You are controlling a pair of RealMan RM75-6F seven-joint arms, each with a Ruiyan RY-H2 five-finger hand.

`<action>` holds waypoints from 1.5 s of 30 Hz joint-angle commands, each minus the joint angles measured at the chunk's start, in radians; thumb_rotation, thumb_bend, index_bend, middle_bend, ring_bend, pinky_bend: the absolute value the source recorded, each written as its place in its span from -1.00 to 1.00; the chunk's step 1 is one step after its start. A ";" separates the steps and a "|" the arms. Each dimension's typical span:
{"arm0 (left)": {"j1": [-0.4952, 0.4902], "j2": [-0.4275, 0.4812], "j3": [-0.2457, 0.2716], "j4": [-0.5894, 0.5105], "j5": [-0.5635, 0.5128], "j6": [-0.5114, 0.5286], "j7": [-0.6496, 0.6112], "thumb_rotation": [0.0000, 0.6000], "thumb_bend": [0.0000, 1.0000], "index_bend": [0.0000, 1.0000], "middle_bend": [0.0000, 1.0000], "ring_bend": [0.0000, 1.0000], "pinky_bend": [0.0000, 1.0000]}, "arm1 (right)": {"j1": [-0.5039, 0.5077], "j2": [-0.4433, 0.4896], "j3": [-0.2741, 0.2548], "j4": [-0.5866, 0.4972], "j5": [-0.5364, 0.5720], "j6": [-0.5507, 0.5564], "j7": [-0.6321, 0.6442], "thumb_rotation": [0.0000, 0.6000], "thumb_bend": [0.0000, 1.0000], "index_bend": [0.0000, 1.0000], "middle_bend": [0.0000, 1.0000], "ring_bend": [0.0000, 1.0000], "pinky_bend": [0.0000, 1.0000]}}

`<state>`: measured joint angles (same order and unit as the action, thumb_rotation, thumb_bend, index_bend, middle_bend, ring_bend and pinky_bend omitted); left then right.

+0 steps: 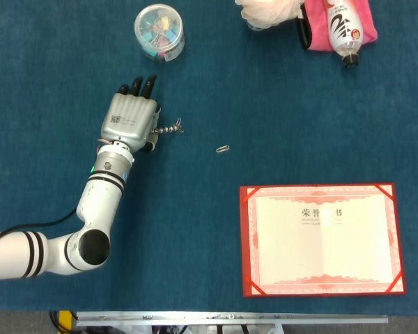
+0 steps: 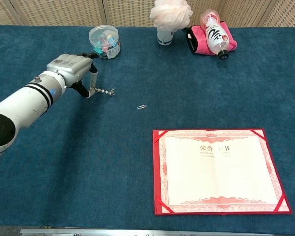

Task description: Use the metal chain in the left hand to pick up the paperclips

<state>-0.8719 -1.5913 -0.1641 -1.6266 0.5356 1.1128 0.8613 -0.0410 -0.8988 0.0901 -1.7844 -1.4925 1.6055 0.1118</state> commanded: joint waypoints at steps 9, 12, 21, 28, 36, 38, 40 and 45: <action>0.024 0.053 0.029 -0.080 0.062 0.067 -0.016 1.00 -0.28 0.10 -0.98 -1.00 -0.69 | -0.001 0.003 0.000 0.000 0.002 -0.001 0.006 1.00 -1.00 -0.90 -0.88 -1.00 -0.50; 0.054 0.102 0.050 -0.136 0.097 0.108 -0.029 1.00 -0.28 0.10 -0.98 -1.00 -0.69 | -0.001 0.003 -0.001 -0.001 0.001 0.000 0.006 1.00 -1.00 -0.90 -0.88 -1.00 -0.50; 0.183 0.269 0.136 -0.252 0.213 0.214 -0.112 1.00 -0.28 0.10 -0.98 -1.00 -0.68 | -0.002 -0.003 -0.001 -0.004 -0.002 0.003 -0.009 1.00 -1.00 -0.90 -0.88 -1.00 -0.50; 0.259 0.308 0.180 -0.252 0.283 0.246 -0.172 1.00 -0.28 0.10 -0.98 -1.00 -0.67 | 0.004 -0.013 -0.003 -0.005 0.000 -0.006 -0.034 1.00 -1.00 -0.90 -0.88 -1.00 -0.50; 0.312 0.278 0.217 -0.213 0.326 0.216 -0.208 1.00 -0.28 0.10 -0.98 -1.00 -0.67 | 0.010 -0.019 -0.002 -0.001 0.007 -0.018 -0.048 1.00 -1.00 -0.90 -0.88 -1.00 -0.50; 0.322 0.266 0.218 -0.200 0.335 0.201 -0.224 1.00 -0.28 0.10 -0.98 -1.00 -0.67 | 0.011 -0.020 -0.002 -0.001 0.007 -0.018 -0.049 1.00 -1.00 -0.90 -0.88 -1.00 -0.50; 0.331 0.255 0.219 -0.187 0.345 0.189 -0.238 1.00 -0.28 0.09 -0.98 -1.00 -0.67 | 0.011 -0.019 -0.002 -0.003 0.007 -0.018 -0.049 1.00 -1.00 -0.90 -0.88 -1.00 -0.50; 0.351 0.238 0.221 -0.161 0.370 0.167 -0.272 1.00 -0.28 0.02 -0.98 -1.00 -0.67 | 0.010 -0.018 -0.001 -0.002 0.007 -0.016 -0.046 1.00 -1.00 -0.90 -0.88 -1.00 -0.50</action>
<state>-0.5251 -1.3499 0.0563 -1.7918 0.9011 1.2836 0.5944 -0.0312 -0.9171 0.0887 -1.7869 -1.4852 1.5893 0.0655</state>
